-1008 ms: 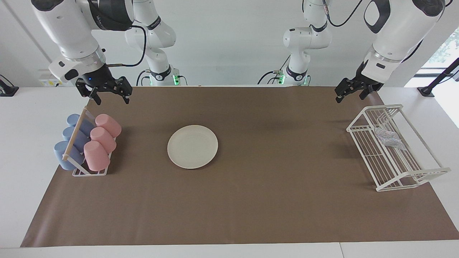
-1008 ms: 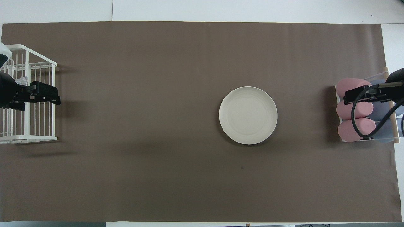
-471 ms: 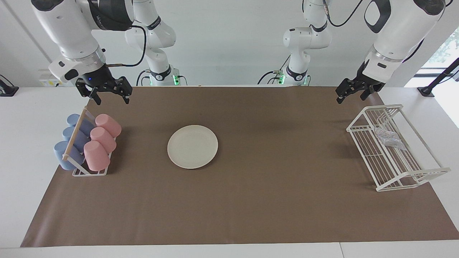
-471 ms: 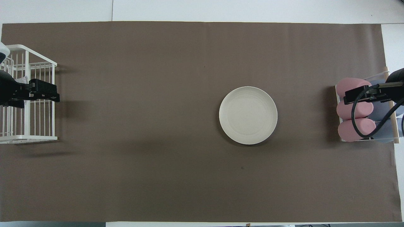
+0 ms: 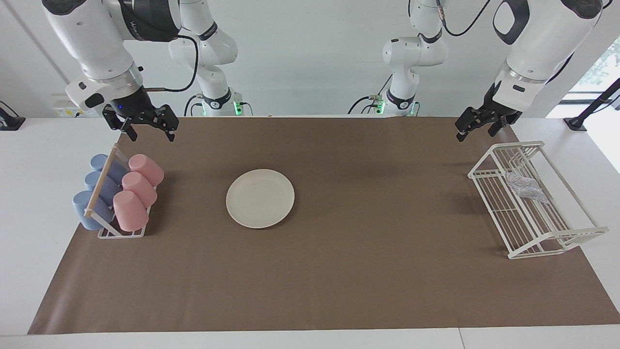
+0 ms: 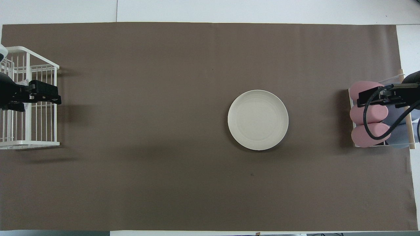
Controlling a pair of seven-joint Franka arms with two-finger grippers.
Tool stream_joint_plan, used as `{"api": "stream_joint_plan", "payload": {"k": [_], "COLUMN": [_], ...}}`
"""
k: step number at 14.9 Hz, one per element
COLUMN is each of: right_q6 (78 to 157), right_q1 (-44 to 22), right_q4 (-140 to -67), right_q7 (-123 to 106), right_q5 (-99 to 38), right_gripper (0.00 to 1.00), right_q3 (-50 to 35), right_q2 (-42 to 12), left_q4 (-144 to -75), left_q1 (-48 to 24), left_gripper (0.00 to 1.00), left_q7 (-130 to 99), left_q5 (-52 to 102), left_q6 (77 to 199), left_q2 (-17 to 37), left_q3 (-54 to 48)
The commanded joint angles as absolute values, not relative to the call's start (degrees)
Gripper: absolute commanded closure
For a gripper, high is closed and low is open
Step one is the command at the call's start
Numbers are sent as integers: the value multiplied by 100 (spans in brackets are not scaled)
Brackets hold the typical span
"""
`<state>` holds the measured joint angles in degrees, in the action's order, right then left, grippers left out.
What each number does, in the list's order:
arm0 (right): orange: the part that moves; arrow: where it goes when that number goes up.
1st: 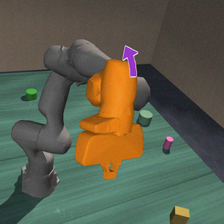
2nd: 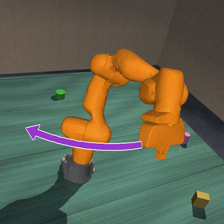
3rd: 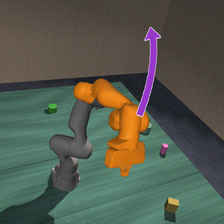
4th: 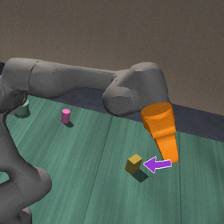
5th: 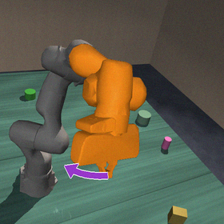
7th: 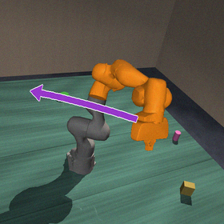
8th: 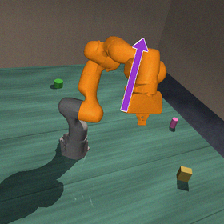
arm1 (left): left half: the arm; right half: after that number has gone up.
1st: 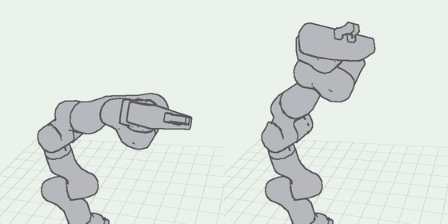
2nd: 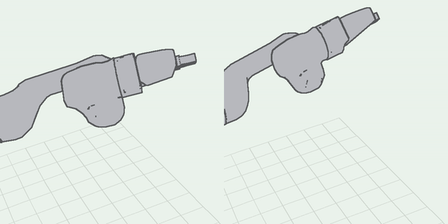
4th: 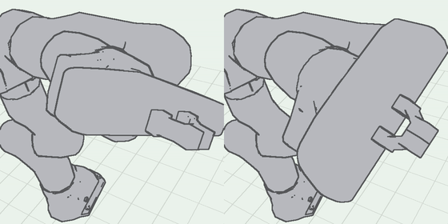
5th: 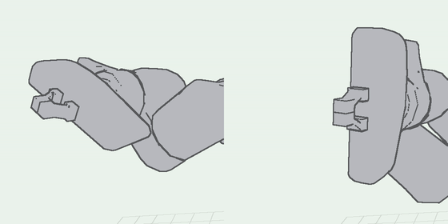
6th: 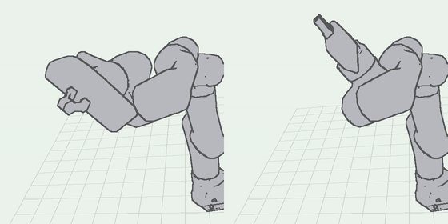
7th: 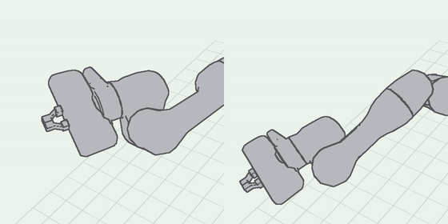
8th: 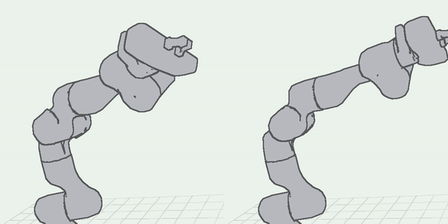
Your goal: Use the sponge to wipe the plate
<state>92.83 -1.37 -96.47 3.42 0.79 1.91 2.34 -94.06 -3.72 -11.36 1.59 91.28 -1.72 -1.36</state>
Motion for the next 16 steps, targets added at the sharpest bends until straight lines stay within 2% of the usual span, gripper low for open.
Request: {"api": "stream_joint_plan", "payload": {"k": [1, 8, 11, 16], "right_q6": [9281, 9211, 9211, 9246], "right_q1": [-132, -167, -263, -675], "right_q4": [-9747, -9765, -9756, -9773], "right_q7": [693, 2055, 2740, 4092], "right_q5": [0, -9, -18, -26], "right_gripper": [0, 0, 0, 0], "right_q3": [158, 88, 9, -9], "right_q2": [308, 325, 325, 343], "left_q4": [-9510, -9756, -10168, -10345], "left_q1": [-299, -378, -457, -598], "left_gripper": [0, 0, 0, 0], "left_q7": [-1195, -1503, -1494, -1686], "left_q5": [246, -981, -1956, -3767], "left_q6": [9132, 9421, 9974, 10379], "left_q2": [-290, -247, -158, 649], "left_q3": [-150, -184, -176, -184]}}
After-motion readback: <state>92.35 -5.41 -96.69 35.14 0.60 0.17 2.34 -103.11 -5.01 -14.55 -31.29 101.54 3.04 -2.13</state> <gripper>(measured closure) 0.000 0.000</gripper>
